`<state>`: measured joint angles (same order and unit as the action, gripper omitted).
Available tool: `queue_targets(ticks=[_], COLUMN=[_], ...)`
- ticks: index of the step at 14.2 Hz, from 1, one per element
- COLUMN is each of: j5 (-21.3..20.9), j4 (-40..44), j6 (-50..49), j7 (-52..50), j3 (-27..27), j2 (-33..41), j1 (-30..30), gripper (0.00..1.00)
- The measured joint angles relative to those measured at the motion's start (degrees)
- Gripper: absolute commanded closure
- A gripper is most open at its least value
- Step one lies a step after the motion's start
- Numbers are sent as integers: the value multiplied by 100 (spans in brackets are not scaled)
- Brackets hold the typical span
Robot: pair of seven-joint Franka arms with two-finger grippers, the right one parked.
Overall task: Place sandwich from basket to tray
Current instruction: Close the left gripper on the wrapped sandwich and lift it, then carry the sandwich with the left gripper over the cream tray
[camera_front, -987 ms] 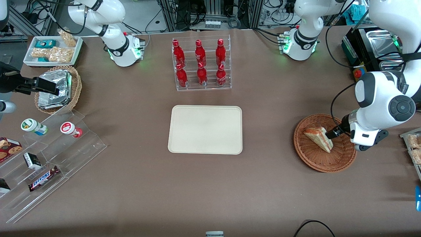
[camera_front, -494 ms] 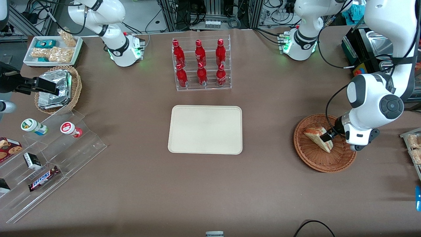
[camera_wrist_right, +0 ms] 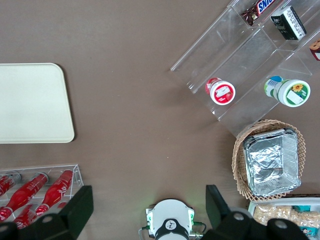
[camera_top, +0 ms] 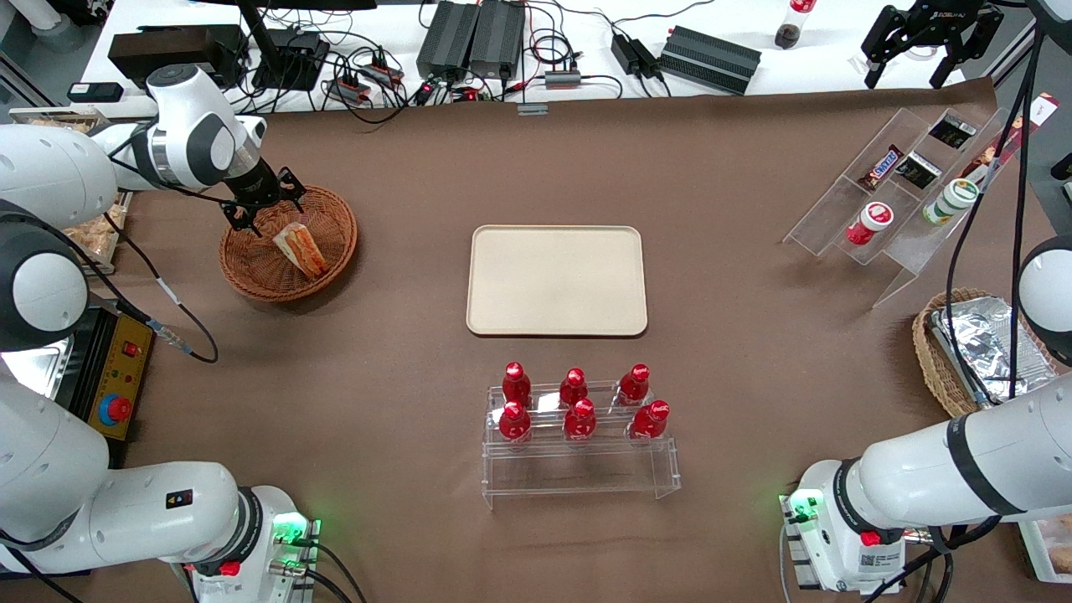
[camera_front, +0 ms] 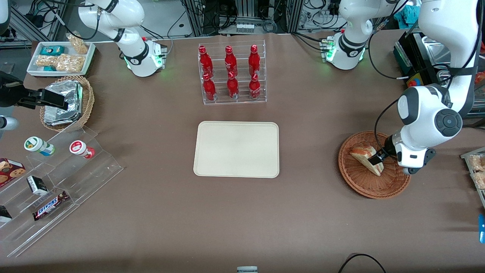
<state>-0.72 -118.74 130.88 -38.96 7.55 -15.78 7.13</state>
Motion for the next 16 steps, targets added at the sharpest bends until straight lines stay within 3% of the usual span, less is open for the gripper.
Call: queue_targets(ticks=[6, 9, 12, 14, 16], j5=[0, 0, 1, 1, 1], j4=[-433, -515, -706, -722, -722], j6=[679, 791, 1059, 1094, 1096], j7=[-64, -74, -82, -84, -85], j3=[12, 11, 11, 8, 8], j2=[-184, -193, -198, -197, -196], j1=[-89, -89, -88, -84, -84], gripper=[1, 34, 57, 81, 86])
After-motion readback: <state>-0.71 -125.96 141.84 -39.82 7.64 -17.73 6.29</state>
